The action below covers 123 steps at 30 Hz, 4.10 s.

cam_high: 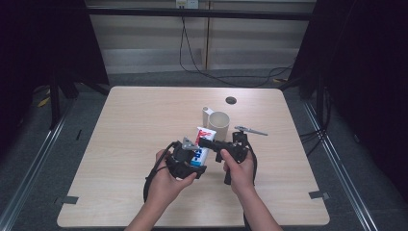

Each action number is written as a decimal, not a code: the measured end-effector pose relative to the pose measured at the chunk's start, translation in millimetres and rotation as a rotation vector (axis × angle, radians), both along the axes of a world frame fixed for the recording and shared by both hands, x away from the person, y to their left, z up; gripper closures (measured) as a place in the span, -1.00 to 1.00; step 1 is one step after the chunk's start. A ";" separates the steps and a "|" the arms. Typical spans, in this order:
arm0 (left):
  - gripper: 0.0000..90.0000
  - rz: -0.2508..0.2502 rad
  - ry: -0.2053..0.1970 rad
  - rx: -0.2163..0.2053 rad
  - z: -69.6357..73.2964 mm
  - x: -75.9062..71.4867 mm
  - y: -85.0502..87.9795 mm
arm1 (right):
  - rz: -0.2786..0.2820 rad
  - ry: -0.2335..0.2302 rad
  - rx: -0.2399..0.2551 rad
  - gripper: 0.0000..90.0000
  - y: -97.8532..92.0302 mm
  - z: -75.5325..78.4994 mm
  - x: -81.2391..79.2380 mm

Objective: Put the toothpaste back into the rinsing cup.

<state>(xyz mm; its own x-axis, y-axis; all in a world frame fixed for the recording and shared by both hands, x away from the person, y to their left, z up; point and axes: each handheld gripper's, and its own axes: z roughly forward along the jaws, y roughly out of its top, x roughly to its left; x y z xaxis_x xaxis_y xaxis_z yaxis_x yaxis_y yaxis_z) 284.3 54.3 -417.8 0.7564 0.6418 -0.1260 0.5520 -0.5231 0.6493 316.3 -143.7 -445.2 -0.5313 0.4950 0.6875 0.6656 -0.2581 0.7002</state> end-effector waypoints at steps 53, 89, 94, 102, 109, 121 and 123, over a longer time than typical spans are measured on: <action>-0.64 -0.018 -0.066 0.023 -81.3 8.2 47.9 | -0.015 -0.324 -0.205 0.64 -40.3 33.4 -4.6; -0.79 -0.059 -0.132 0.009 -90.9 3.8 49.6 | -0.006 -0.457 -0.295 0.64 -32.2 66.4 8.8; -0.79 -0.059 -0.133 0.009 -90.9 3.8 49.7 | -0.008 -0.474 -0.307 0.63 -31.9 74.0 10.8; -0.79 -0.060 -0.133 0.010 -90.9 3.8 49.7 | -0.016 -0.484 -0.304 0.64 -31.4 83.8 15.1; -0.79 -0.060 -0.133 0.010 -90.9 3.8 49.7 | -0.024 -0.494 -0.299 0.64 -30.7 91.5 21.4; -0.79 -0.059 -0.133 0.009 -90.9 3.8 49.7 | -0.052 -0.511 -0.302 0.64 -30.8 102.4 34.8; -0.79 -0.052 -0.132 0.000 -91.2 3.5 49.2 | -0.063 -0.514 -0.304 0.64 -31.2 103.8 37.4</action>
